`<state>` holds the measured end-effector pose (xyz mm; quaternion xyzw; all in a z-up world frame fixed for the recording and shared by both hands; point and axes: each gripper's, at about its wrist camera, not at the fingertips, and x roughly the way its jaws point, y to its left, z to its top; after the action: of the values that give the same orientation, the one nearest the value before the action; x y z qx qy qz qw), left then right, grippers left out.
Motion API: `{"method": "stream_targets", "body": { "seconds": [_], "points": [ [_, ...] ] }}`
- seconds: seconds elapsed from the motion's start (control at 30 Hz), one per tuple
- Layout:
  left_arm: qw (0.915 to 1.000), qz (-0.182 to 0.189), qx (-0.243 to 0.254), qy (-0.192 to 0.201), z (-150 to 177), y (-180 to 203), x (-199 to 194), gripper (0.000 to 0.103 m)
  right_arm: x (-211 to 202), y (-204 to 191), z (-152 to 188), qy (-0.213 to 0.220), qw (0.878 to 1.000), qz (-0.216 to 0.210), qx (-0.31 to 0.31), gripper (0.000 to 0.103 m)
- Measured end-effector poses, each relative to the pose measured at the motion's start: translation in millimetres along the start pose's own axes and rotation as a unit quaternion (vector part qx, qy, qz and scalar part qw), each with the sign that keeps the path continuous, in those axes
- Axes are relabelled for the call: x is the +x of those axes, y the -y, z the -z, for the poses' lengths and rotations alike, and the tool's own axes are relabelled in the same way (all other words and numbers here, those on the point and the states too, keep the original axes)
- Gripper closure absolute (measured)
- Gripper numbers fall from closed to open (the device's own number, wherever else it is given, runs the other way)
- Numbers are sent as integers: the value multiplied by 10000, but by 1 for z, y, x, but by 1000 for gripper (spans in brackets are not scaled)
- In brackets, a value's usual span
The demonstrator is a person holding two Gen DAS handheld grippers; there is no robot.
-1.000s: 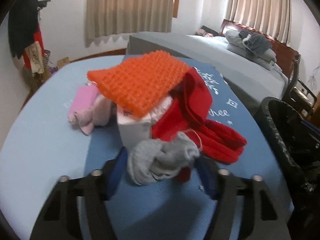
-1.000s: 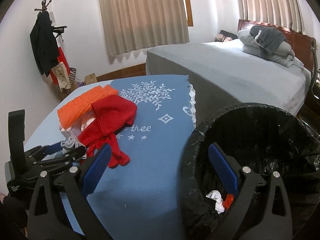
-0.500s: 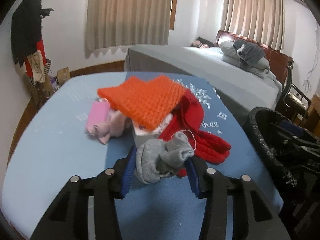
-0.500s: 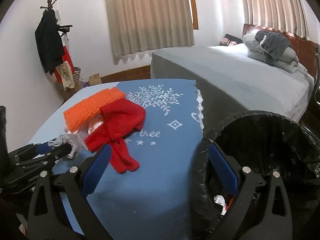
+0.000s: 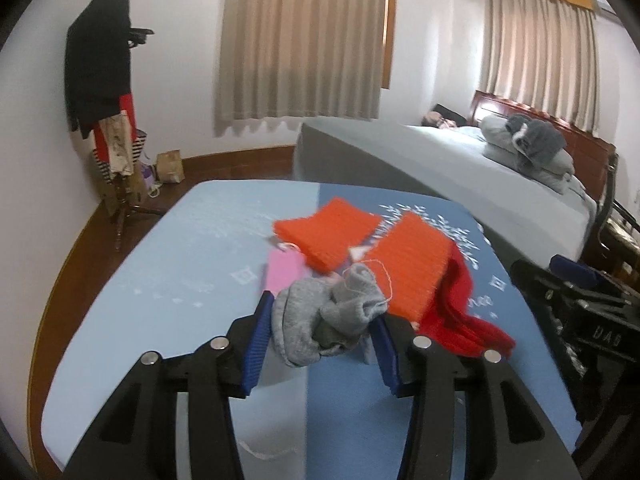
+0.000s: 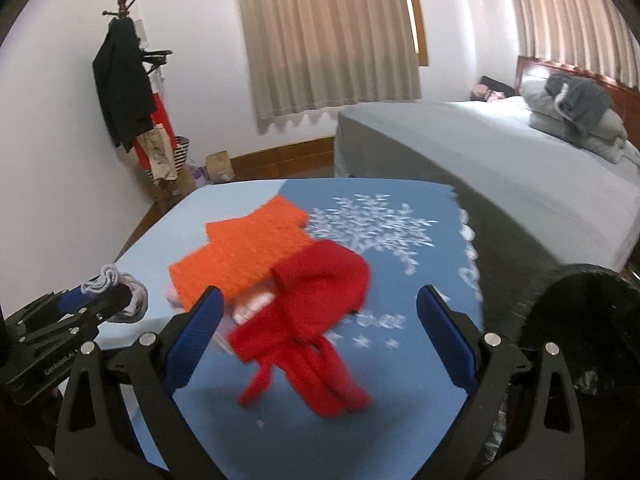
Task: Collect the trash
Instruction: 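Grasp an orange mesh net with the right gripper while the left gripper holds the grey socks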
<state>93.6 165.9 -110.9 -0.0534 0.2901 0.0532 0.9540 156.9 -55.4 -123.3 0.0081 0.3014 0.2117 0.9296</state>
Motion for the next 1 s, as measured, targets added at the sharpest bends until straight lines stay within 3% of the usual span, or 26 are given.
{"method": "stream_targets", "body": {
  "seconds": [0.07, 0.43, 0.63, 0.73, 0.87, 1.0],
  "points": [
    [10000, -61, -43, 27, -2, -7, 2, 57, 10, -9, -4, -100, 9999, -104, -30, 18],
    [9996, -262, -49, 33, -2, -28, 12, 57, 50, -35, -5, -559, 9979, -319, 43, 31],
    [9996, -283, -87, -2, 0, -34, 14, 57, 65, -45, -2, -796, 9953, -547, 36, 45],
    [9995, -294, -114, -18, 1, -38, 15, 57, 71, -47, -3, -877, 9934, -731, 119, 55],
    [9994, -301, -143, -28, 1, -37, 13, 56, 69, -51, -6, -880, 9913, -979, 0, 81],
    [9995, -292, -140, -22, 1, -36, 12, 56, 62, -53, -9, -820, 9910, -1057, -68, 90]
  ]
}}
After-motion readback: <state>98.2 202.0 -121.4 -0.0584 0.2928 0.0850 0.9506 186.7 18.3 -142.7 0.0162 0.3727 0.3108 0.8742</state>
